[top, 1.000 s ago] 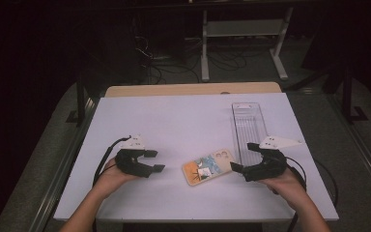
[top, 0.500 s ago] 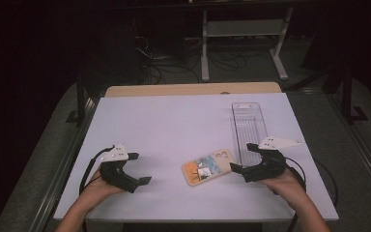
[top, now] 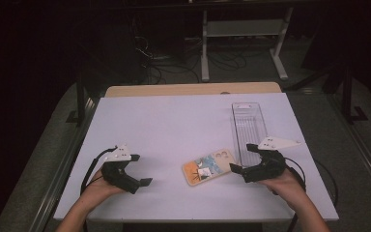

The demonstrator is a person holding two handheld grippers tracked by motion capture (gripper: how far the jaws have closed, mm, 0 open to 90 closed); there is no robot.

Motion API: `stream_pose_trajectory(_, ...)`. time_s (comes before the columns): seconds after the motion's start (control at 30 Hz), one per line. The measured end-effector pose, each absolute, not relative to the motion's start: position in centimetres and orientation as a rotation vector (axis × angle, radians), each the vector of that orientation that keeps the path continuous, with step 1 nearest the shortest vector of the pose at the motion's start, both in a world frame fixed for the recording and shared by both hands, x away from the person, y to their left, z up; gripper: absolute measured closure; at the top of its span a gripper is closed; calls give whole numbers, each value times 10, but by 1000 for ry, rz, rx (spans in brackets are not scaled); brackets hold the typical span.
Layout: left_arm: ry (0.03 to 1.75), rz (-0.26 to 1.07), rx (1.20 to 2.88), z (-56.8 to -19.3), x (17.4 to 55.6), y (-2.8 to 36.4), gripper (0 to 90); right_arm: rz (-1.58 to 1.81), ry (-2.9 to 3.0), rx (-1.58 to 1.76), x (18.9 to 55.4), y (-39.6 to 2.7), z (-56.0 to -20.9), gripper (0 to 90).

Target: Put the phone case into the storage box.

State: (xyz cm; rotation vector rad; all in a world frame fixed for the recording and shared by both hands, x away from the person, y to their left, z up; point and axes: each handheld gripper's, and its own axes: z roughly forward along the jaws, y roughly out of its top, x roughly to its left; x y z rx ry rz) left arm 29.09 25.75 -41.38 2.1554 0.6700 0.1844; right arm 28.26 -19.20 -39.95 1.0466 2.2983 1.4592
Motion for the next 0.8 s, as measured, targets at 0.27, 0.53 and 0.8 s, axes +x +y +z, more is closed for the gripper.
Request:
stream_pose_trajectory(0.27, 665, 191, 2147, -407, 295, 256, 0, 1462, 2301, 1045, 283, -191, -399, 14)
stream_pose_trajectory(0.53, 656, 180, 2136, -400, 301, 246, 0, 1461, 2302, 1047, 283, -191, -400, 14)
stream_pose_trajectory(0.8, 628, 162, 2145, -395, 306, 232, 0, 1464, 2299, 1045, 284, -191, -399, 14)
